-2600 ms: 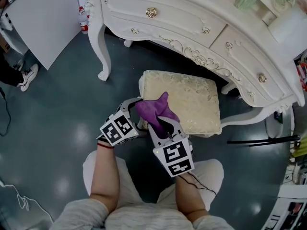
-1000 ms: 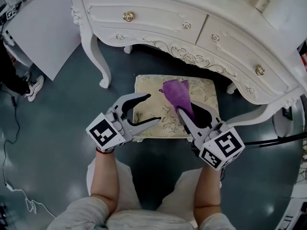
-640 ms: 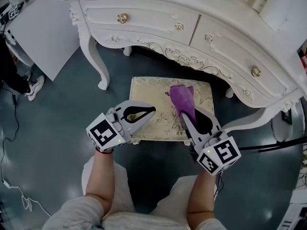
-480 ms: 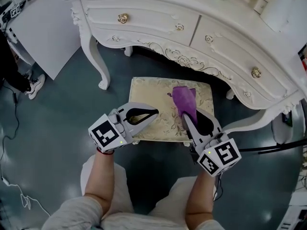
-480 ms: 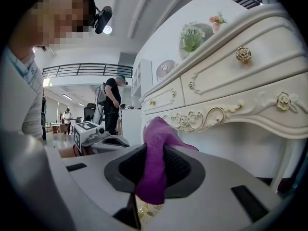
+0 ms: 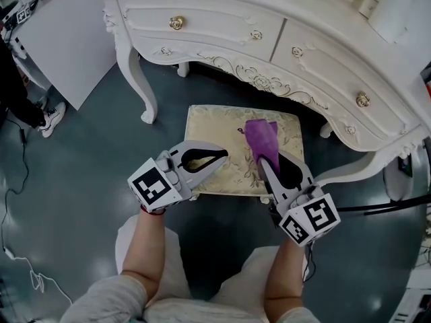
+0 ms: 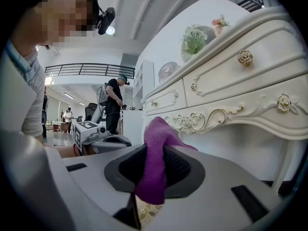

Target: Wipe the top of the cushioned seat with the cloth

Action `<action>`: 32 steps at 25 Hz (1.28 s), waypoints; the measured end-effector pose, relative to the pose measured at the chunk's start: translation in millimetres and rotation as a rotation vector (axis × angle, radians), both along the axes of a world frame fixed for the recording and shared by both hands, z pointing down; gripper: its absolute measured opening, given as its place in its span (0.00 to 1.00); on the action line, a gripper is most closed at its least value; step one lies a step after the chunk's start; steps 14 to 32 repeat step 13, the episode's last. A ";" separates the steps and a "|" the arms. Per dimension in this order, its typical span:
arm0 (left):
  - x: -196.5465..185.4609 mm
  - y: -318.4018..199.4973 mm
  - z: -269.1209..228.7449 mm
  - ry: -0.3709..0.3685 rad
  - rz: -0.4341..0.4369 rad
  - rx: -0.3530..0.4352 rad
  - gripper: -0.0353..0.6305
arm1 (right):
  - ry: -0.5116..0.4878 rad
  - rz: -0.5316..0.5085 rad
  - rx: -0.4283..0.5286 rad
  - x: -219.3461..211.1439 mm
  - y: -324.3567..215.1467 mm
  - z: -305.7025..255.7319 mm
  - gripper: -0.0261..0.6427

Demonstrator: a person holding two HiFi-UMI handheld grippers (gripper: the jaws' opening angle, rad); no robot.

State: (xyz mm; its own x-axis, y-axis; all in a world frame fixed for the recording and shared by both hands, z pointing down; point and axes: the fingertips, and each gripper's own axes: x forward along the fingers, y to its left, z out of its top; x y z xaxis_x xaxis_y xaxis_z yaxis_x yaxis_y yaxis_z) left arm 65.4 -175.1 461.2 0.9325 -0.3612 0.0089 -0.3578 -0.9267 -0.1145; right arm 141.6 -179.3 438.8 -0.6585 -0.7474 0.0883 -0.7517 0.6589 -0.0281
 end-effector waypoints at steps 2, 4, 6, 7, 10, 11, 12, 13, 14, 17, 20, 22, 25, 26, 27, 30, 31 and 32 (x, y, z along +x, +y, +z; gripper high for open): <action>0.6 0.4 -0.6 0.006 0.003 0.002 0.07 | 0.005 0.003 0.002 0.3 0.4 0.2 0.17; 0.6 0.6 -0.7 0.009 0.003 0.002 0.07 | 0.010 0.006 0.000 0.8 0.3 1.9 0.17; -0.4 0.3 -0.5 0.011 0.001 0.001 0.07 | 0.013 0.007 0.000 0.4 -0.5 3.2 0.17; -0.9 0.2 -0.1 0.010 0.001 0.000 0.07 | 0.015 0.006 0.001 -0.4 -0.7 3.6 0.17; -1.2 0.4 2.0 0.003 0.001 -0.001 0.07 | 0.023 -0.002 0.008 -2.9 -0.7 4.3 0.17; -1.2 0.5 3.0 0.000 0.002 -0.005 0.07 | 0.026 -0.006 0.009 -3.8 -0.9 4.8 0.17; -1.0 0.5 4.0 -0.002 0.003 -0.009 0.07 | 0.030 -0.010 0.010 -4.7 -1.3 5.4 0.17; -0.8 0.5 4.9 -0.004 0.005 -0.013 0.07 | 0.033 -0.014 0.010 -5.5 -1.7 6.1 0.17; -0.8 0.5 4.9 -0.004 0.005 -0.013 0.07 | 0.033 -0.014 0.010 -5.5 -1.7 6.1 0.17; -0.8 0.5 4.9 -0.004 0.005 -0.013 0.07 | 0.033 -0.014 0.010 -5.5 -1.7 6.1 0.17; -0.8 0.5 4.9 -0.004 0.005 -0.013 0.07 | 0.033 -0.014 0.010 -5.5 -1.7 6.1 0.17; -0.8 0.5 4.9 -0.004 0.005 -0.013 0.07 | 0.033 -0.014 0.010 -5.5 -1.7 6.1 0.17; -0.8 0.5 4.9 -0.004 0.005 -0.013 0.07 | 0.033 -0.014 0.010 -5.5 -1.7 6.1 0.17; -0.8 0.5 4.9 -0.004 0.005 -0.013 0.07 | 0.033 -0.014 0.010 -5.5 -1.7 6.1 0.17; -0.8 0.5 4.9 -0.004 0.005 -0.013 0.07 | 0.033 -0.014 0.010 -5.5 -1.7 6.1 0.17; -0.8 0.5 4.9 -0.004 0.005 -0.013 0.07 | 0.033 -0.014 0.010 -5.5 -1.7 6.1 0.17; -0.8 0.5 4.9 -0.004 0.005 -0.013 0.07 | 0.033 -0.014 0.010 -5.5 -1.7 6.1 0.17; -0.8 0.5 4.9 -0.004 0.005 -0.013 0.07 | 0.033 -0.014 0.010 -5.5 -1.7 6.1 0.17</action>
